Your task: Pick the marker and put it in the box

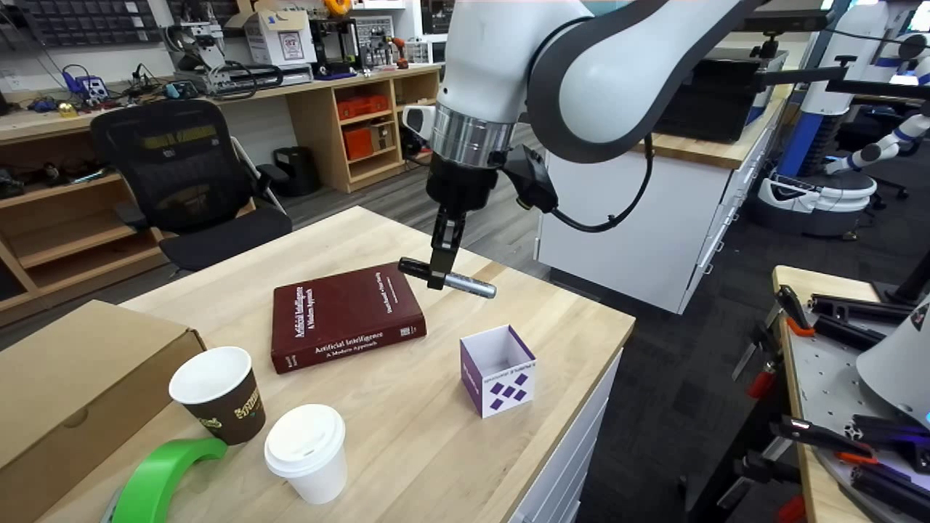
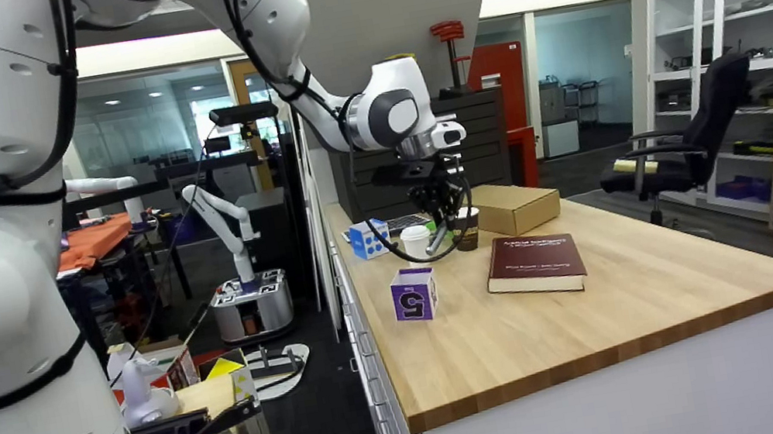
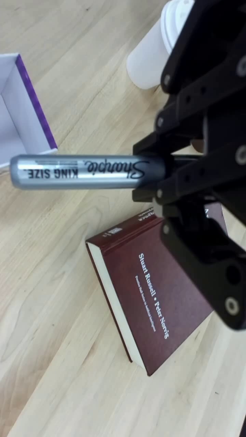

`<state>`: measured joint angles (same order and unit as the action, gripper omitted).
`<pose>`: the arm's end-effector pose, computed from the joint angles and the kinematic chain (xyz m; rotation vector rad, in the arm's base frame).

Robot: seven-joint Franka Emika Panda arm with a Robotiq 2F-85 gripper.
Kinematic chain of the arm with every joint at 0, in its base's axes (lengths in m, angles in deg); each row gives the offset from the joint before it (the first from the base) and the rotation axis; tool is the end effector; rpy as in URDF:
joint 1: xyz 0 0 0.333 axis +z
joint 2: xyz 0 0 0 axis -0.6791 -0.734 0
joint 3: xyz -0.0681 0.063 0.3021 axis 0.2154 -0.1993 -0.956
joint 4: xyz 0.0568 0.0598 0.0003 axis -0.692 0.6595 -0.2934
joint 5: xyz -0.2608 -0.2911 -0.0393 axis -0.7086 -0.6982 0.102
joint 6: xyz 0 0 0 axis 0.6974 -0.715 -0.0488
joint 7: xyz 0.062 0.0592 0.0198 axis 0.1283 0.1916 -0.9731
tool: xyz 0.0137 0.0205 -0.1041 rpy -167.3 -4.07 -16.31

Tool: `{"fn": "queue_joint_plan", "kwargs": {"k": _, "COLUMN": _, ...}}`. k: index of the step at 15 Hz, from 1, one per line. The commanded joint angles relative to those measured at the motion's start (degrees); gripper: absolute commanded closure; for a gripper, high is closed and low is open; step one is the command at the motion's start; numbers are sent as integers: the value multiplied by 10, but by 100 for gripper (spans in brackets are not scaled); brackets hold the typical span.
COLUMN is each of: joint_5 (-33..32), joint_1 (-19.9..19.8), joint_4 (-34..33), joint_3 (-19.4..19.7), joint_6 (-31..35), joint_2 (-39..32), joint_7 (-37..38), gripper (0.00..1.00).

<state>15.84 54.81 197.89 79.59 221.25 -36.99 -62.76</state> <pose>0.5889 0.2297 0.3177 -2.9718 -0.7087 -0.4289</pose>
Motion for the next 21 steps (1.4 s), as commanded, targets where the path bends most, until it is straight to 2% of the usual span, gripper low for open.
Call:
{"fn": "queue_joint_plan", "kwargs": {"k": 1, "joint_5": -7, "joint_1": 7, "joint_4": 54, "joint_3": -12, "joint_6": 39, "joint_2": 36, "joint_7": -10, "gripper": 94}}
{"fn": "queue_joint_plan", "kwargs": {"k": 5, "joint_5": 4, "joint_1": 4, "joint_4": 89, "joint_3": -27, "joint_6": 110, "joint_2": 43, "joint_7": -20, "gripper": 94}}
{"fn": "queue_joint_plan", "kwargs": {"k": 12, "joint_5": 45, "joint_1": -40, "joint_4": 156, "joint_3": -73, "joint_6": 263, "joint_2": 42, "joint_7": -70, "gripper": 94}}
{"fn": "queue_joint_plan", "kwargs": {"k": 17, "joint_5": 69, "joint_1": -123, "joint_4": 188, "joint_3": -157, "joint_6": 336, "joint_2": 24, "joint_7": -111, "gripper": 94}}
{"fn": "queue_joint_plan", "kwargs": {"k": 21, "joint_5": 54, "joint_1": -199, "joint_4": 210, "joint_3": -229, "joint_6": 383, "joint_2": 6, "joint_7": -119, "gripper": 94}}
